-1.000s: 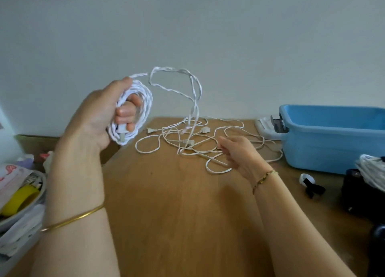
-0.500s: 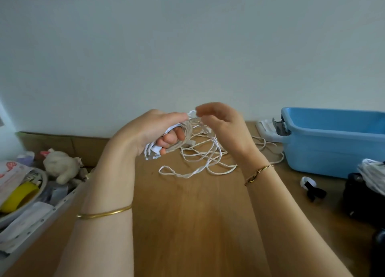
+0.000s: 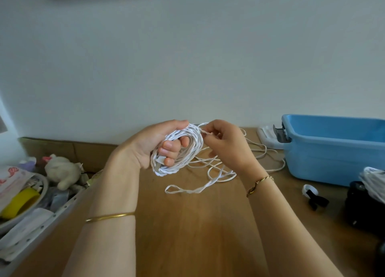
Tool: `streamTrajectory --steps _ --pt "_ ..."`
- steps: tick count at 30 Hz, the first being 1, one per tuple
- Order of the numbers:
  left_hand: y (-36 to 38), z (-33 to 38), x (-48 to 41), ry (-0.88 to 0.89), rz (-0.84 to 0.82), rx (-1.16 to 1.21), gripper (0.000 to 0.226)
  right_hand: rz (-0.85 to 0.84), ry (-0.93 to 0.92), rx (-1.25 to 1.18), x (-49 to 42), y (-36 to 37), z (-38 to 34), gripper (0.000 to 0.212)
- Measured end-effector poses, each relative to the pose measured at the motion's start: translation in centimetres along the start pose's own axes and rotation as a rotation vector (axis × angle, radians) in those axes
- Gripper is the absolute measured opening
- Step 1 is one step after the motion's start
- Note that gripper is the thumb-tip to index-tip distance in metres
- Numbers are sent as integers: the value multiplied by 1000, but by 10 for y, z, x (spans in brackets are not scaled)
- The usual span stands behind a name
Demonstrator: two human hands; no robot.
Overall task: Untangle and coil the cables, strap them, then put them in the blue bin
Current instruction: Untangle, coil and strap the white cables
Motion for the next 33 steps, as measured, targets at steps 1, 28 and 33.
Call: streamTrajectory --steps 1,28,33 --pt "-1 -1 -1 -2 -6 21 35 12 19 -32 0 0 1 12" --pt "-41 14 0 357 472 622 46 -436 373 636 7 -17 36 29" --pt "-19 13 -4 235 355 235 45 -304 219 289 -1 -19 22 39"
Point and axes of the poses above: each hand's wrist, its own x-axis away from the middle knuckle, its own y-axis out of the palm, z = x × y, the point moved 3 cm from there along -x, towards the middle knuckle, and after that the axes turned 3 degrees about -y, right-handed, at the moved point
